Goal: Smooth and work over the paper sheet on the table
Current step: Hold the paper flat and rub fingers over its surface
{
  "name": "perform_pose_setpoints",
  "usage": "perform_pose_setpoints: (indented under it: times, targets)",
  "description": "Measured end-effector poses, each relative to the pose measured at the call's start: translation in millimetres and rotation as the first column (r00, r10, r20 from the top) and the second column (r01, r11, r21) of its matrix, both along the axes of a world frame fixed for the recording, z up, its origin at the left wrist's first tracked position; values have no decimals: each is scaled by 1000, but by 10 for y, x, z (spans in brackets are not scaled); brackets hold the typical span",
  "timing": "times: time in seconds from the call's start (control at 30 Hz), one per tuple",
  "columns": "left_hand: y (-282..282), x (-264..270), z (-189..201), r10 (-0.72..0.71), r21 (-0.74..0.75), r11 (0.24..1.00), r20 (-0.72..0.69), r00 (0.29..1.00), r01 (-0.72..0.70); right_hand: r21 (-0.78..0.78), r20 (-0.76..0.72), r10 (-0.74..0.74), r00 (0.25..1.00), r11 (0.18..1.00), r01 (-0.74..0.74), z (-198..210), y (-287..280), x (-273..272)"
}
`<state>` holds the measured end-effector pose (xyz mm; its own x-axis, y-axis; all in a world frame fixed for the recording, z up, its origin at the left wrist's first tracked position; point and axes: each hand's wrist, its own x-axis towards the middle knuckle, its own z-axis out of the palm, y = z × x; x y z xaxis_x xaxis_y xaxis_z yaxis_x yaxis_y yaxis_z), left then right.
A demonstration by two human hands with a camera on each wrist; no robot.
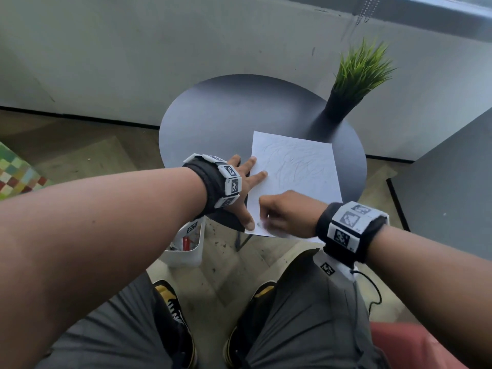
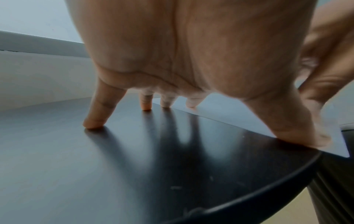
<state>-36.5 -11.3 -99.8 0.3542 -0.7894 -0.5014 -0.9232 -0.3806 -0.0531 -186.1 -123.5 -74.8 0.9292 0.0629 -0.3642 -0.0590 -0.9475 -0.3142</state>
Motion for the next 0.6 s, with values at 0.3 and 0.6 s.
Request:
perform_pose_setpoints:
  times: [0.3, 0.6]
  targets:
    - [-9, -32, 23, 31, 10, 999, -10, 999, -31, 4, -23, 4, 1000, 1000, -4, 47, 168, -95]
    - [-16, -17, 21, 28, 11, 1000, -5, 1000, -28, -55, 112, -241, 964, 967, 248, -52, 26, -36]
